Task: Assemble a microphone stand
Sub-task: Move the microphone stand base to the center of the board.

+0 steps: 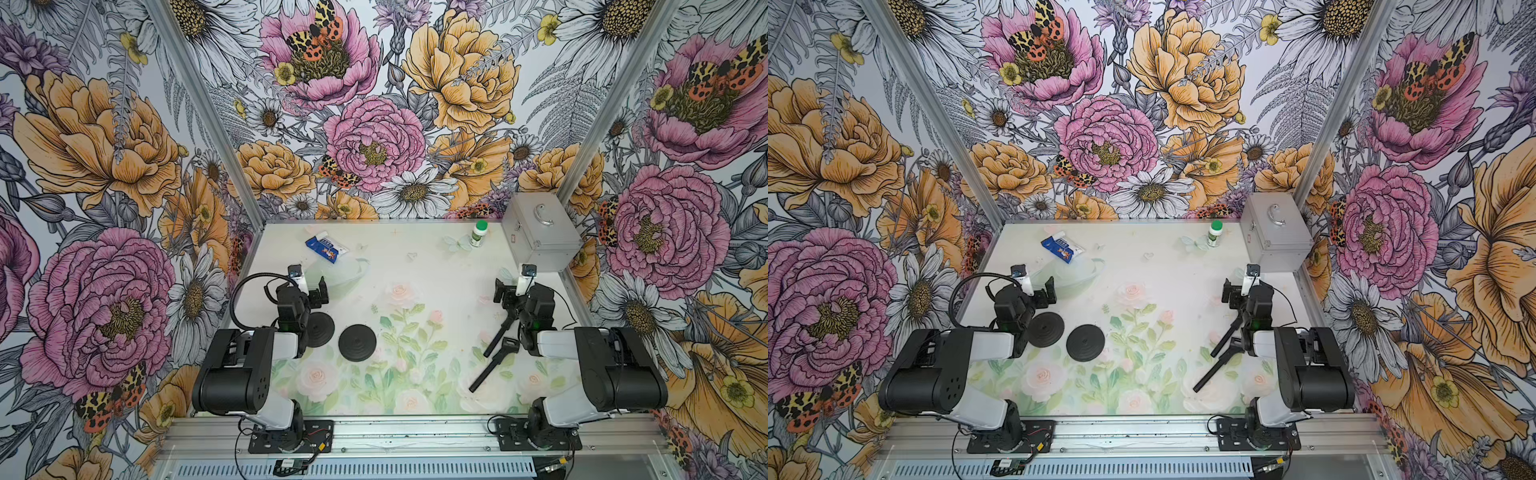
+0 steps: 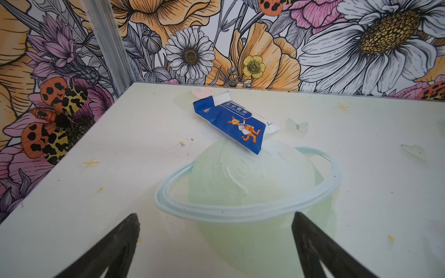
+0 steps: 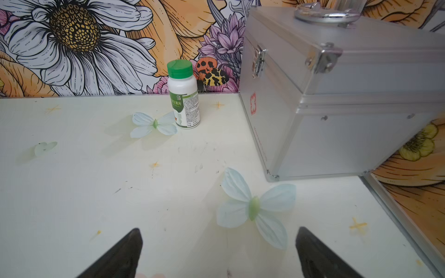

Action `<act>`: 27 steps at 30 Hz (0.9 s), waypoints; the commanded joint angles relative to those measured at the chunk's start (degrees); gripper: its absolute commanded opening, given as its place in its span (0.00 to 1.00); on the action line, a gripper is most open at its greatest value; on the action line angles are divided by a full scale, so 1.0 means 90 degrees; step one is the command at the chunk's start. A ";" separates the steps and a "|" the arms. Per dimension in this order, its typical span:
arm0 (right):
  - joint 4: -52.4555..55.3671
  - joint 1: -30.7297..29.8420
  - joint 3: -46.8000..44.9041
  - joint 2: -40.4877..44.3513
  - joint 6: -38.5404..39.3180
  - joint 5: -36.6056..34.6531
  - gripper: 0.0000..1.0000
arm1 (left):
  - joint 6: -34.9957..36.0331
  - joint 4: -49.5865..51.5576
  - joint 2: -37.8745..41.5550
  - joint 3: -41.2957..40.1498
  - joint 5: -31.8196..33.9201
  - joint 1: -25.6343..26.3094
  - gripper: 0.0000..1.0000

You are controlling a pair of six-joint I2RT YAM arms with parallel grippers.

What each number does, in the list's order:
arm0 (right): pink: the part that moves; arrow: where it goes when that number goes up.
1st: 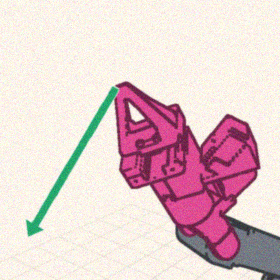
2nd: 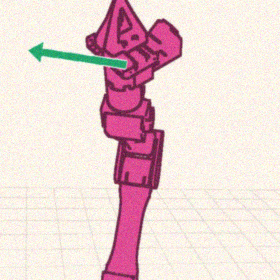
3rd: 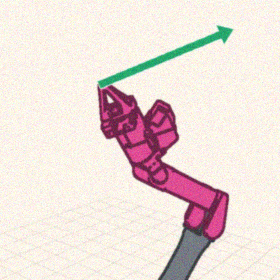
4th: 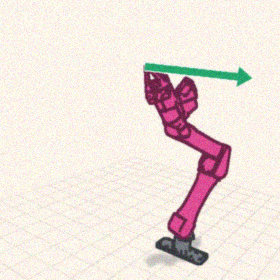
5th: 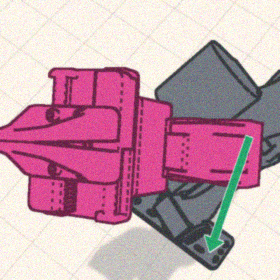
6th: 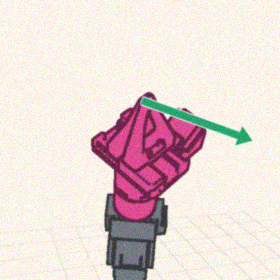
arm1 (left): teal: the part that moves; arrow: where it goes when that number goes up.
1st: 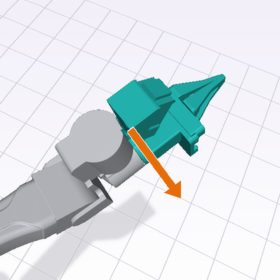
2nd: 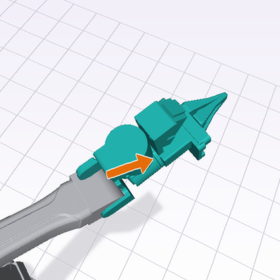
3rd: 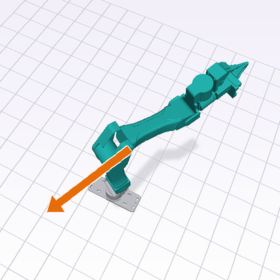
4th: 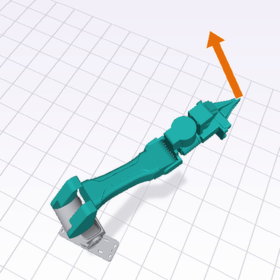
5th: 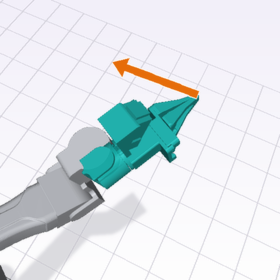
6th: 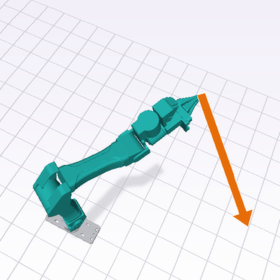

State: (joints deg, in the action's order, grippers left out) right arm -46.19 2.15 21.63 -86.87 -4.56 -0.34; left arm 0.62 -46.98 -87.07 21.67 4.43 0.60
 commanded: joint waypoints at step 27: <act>-0.0190 -0.0043 0.0147 -0.0086 0.0078 -0.0045 1.00 | 0.0101 -0.0239 -0.0052 0.0131 -0.0261 -0.0133 0.99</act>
State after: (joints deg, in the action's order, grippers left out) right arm -46.19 2.15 21.63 -86.87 -4.40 -0.34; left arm 0.62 -47.00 -87.09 21.67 3.27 0.08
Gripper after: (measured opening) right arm 0.996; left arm 0.986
